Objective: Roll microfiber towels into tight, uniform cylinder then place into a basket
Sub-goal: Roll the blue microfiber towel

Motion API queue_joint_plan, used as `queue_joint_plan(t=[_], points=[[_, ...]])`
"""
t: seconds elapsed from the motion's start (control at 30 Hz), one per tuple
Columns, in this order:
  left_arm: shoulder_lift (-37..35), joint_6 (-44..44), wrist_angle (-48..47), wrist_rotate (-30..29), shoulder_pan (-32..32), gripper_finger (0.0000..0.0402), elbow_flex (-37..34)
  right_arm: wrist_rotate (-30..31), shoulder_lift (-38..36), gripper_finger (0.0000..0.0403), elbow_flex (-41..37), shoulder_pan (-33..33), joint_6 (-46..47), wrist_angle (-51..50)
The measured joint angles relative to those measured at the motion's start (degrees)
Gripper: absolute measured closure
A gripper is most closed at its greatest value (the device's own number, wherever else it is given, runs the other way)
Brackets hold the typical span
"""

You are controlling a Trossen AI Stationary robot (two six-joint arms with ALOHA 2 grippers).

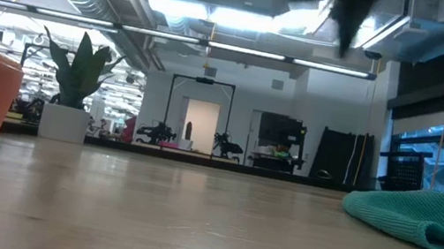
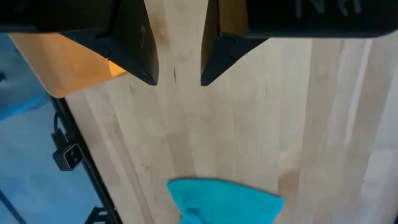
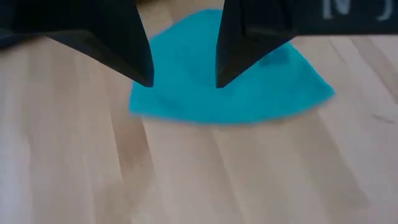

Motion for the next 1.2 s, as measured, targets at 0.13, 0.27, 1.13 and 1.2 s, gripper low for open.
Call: queue_joint_plan(t=[0.13, 0.27, 1.13, 1.2], points=[[0.7, 0.0, 2.7, 0.0, 0.0, 0.0291, 0.0, -2.7, -8.8, 0.0230, -14.2, 1.6, 11.7, 4.5], [1.1, 0.0, 5.6, 0.0, 0.0, 0.0291, 0.0, -12.3, -13.7, 0.0230, -23.6, 4.0, 21.6, 13.8], [1.3, -0.1, 8.7, 0.0, 0.0, 0.0291, 0.0, -25.4, -14.6, 0.0230, -51.0, 14.5, 43.7, 27.3], [1.4, -0.1, 8.7, 0.0, 0.0, 0.0291, 0.0, -25.4, -14.6, 0.0230, -52.2, 14.5, 42.6, 28.7]])
